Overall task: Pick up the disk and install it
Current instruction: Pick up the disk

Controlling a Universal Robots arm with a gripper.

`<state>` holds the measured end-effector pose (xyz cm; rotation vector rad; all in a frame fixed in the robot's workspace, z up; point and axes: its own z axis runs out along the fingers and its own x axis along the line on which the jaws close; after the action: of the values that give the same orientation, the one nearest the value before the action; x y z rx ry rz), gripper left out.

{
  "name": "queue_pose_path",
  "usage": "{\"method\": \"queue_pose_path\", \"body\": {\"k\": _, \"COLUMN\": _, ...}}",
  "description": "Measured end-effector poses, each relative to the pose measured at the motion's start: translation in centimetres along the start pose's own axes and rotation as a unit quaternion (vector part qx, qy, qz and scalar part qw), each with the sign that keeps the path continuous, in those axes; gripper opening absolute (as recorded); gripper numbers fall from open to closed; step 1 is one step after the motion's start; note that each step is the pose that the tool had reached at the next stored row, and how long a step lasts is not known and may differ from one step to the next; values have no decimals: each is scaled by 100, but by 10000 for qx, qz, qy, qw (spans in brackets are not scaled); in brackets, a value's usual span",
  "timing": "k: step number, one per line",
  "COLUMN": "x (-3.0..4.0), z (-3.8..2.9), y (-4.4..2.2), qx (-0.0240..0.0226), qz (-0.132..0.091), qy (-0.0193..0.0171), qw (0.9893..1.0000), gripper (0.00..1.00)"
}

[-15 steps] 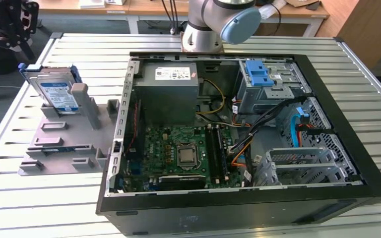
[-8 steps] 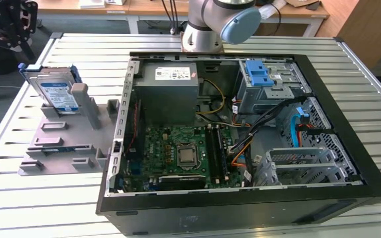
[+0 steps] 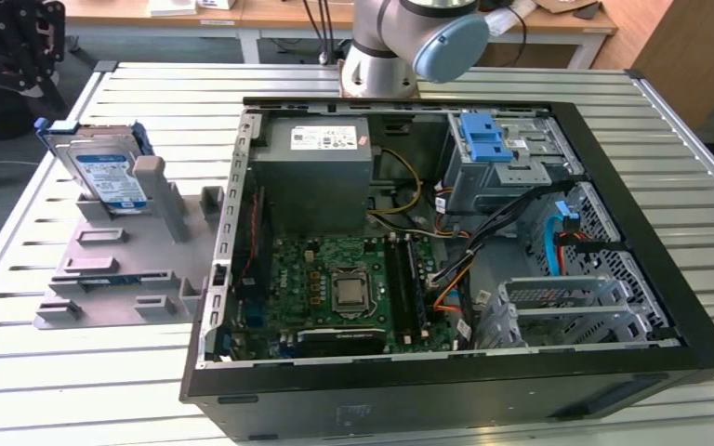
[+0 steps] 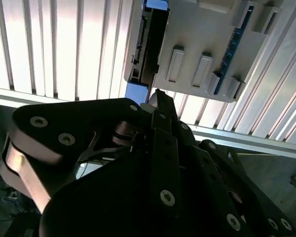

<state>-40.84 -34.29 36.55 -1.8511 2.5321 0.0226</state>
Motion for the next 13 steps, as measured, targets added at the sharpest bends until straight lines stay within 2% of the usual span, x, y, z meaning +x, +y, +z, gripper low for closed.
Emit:
{"method": "queue_pose_path", "body": {"k": 3, "x": 0, "z": 3, "y": 0, "qx": -3, "qz": -278, "qy": 2, "qw": 9996, "gripper": 11}}
{"method": "queue_pose_path", "body": {"k": 8, "x": 0, "z": 6, "y": 0, "qx": -8, "qz": -680, "qy": 6, "qw": 9977, "gripper": 11}}
{"method": "queue_pose_path", "body": {"k": 13, "x": 0, "z": 6, "y": 0, "qx": -8, "qz": -710, "qy": 6, "qw": 9975, "gripper": 11}}
